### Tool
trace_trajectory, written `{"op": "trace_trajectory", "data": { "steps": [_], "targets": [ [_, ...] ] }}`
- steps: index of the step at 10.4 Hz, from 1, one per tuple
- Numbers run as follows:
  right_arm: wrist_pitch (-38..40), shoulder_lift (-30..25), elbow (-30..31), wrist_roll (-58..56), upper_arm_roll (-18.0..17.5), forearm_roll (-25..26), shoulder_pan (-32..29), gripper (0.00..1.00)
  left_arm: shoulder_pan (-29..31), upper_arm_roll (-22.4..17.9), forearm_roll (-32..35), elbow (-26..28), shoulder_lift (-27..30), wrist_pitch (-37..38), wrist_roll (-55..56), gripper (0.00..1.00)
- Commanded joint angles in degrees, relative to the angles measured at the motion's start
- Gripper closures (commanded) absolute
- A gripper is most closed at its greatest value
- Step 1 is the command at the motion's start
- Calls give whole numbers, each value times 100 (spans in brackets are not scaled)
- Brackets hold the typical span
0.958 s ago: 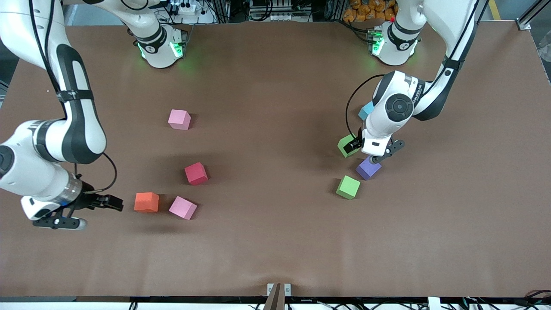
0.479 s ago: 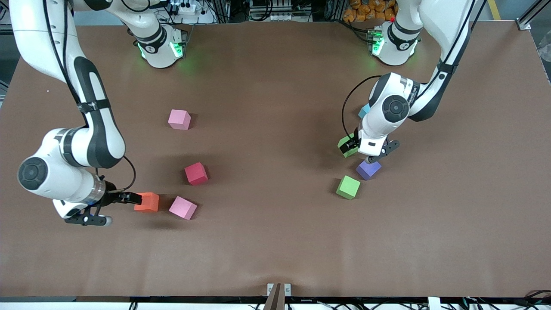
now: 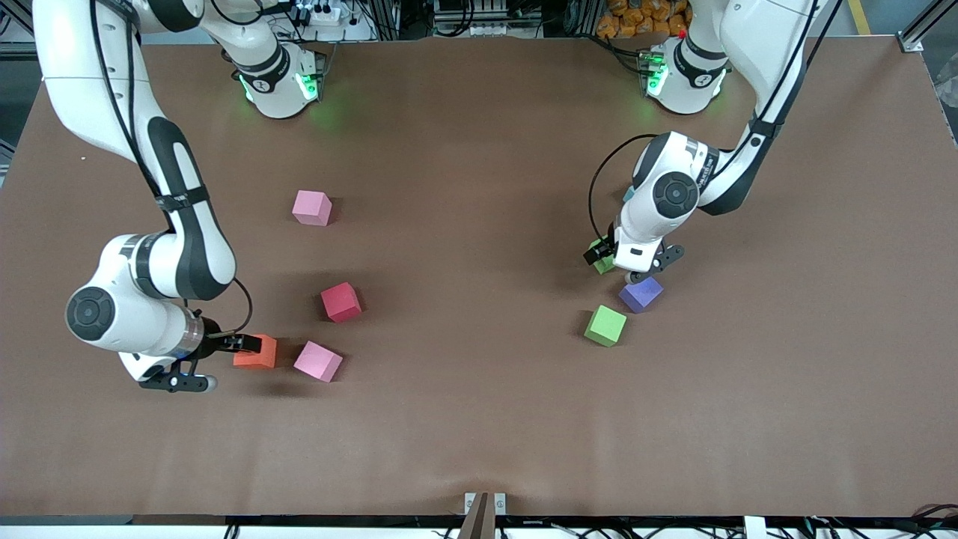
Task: Arrange blocks into number 1
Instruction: 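Grasp the green cube with the left gripper while the right gripper reaches orange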
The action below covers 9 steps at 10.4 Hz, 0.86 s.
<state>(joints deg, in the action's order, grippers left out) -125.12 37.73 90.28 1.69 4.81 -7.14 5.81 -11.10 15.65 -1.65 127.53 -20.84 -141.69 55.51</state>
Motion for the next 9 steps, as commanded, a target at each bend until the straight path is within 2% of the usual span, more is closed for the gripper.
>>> {"op": "trace_trajectory", "data": {
  "steps": [1,2,3,7,9],
  "targets": [
    [-143,138,-19,-28,37,3,26,0,-68,-1,-99,-62,-105,-69,100,4],
    [-205,182,-19,-37,37,3,26,0,-59,8,-99,-53,-96,-69,109,68],
    [-249,225,-19,-37,37,3,34,0,-68,8,-99,-53,-105,-60,109,100],
    [-390,357,-10,-45,37,20,61,0,-77,-1,-55,-62,-105,-60,135,100],
    [-503,445,-2,-46,37,11,70,6,-269,-1,-11,-62,-44,-43,100,100]
  ]
}}
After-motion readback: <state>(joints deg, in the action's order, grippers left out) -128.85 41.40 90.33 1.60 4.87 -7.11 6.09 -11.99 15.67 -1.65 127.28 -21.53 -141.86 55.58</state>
